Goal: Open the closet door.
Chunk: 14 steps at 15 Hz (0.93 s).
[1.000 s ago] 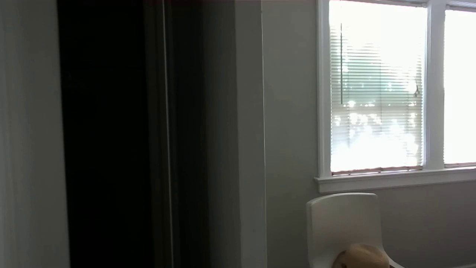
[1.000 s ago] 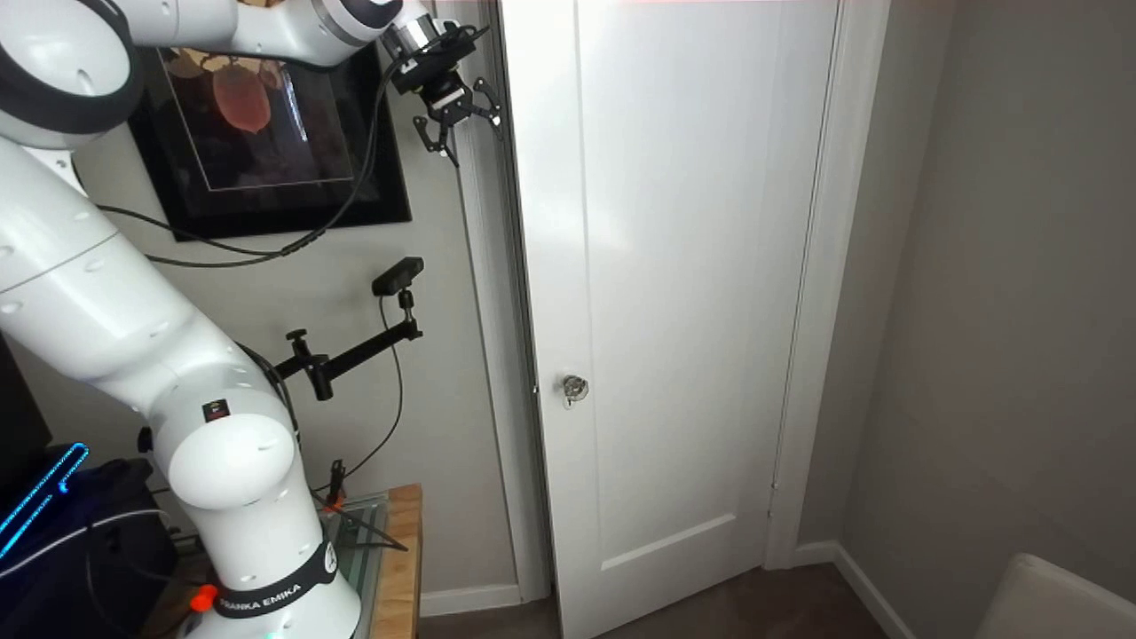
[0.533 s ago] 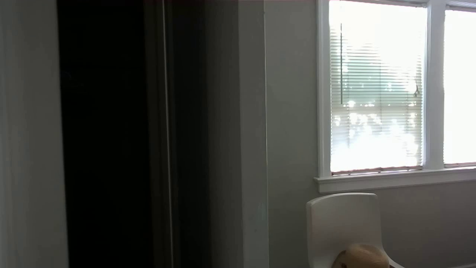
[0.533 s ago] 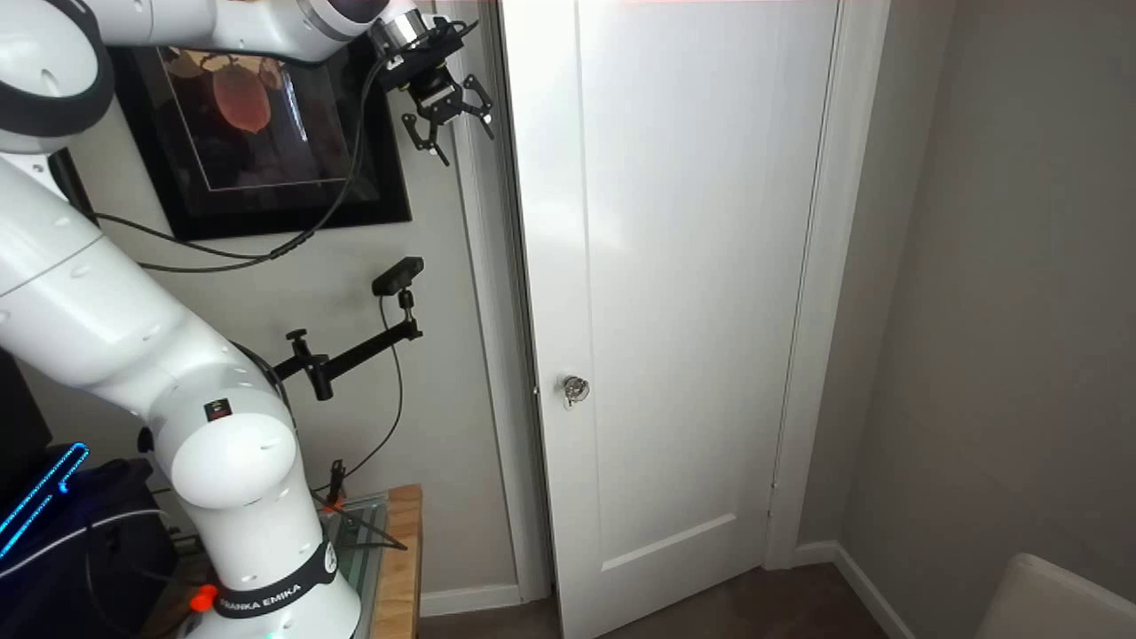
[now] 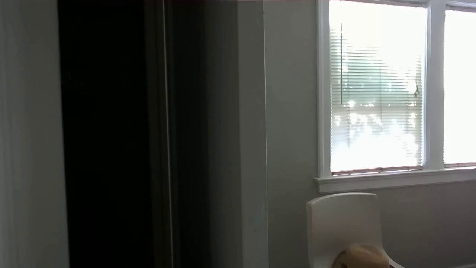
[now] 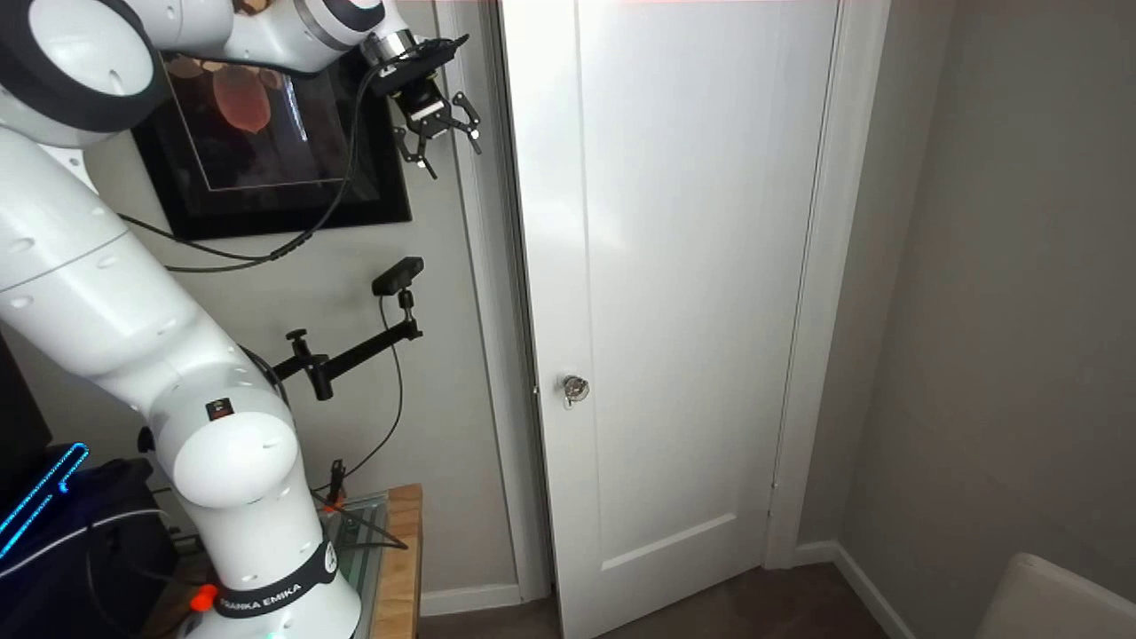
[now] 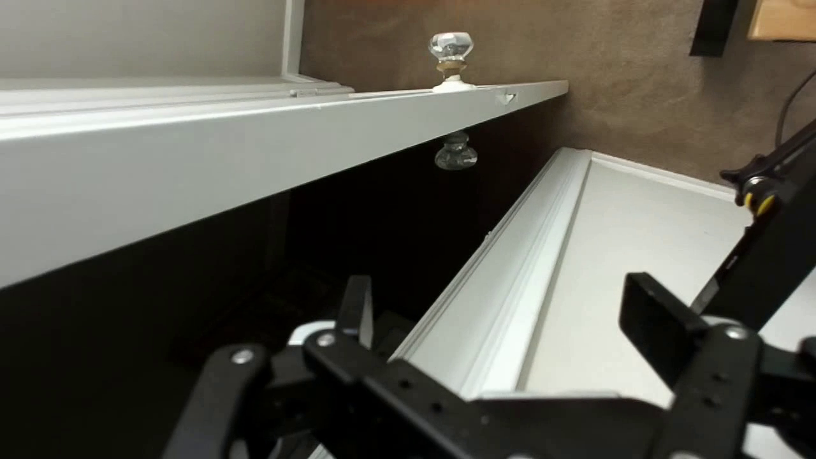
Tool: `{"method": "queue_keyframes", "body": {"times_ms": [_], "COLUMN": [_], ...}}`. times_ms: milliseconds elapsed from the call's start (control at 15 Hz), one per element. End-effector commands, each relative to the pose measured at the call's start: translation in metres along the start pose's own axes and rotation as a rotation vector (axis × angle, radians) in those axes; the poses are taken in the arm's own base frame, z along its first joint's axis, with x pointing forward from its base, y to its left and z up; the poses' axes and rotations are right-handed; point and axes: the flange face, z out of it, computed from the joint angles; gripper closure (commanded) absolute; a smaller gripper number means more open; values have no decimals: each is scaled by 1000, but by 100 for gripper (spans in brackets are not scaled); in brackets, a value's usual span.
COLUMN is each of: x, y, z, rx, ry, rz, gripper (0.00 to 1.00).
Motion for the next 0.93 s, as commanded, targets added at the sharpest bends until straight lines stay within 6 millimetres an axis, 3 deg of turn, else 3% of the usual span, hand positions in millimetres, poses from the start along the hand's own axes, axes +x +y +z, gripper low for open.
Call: {"method": "queue_keyframes", "body": {"times_ms": [0,467,867], "x": [11,9,0], "y": [17,49,60], "z": [10,31,38], "rx": [-43,-115,-112], "ry": [-47,-109,-165], "rz": [-26,-18,-5], "gripper": [0,0,0]}}
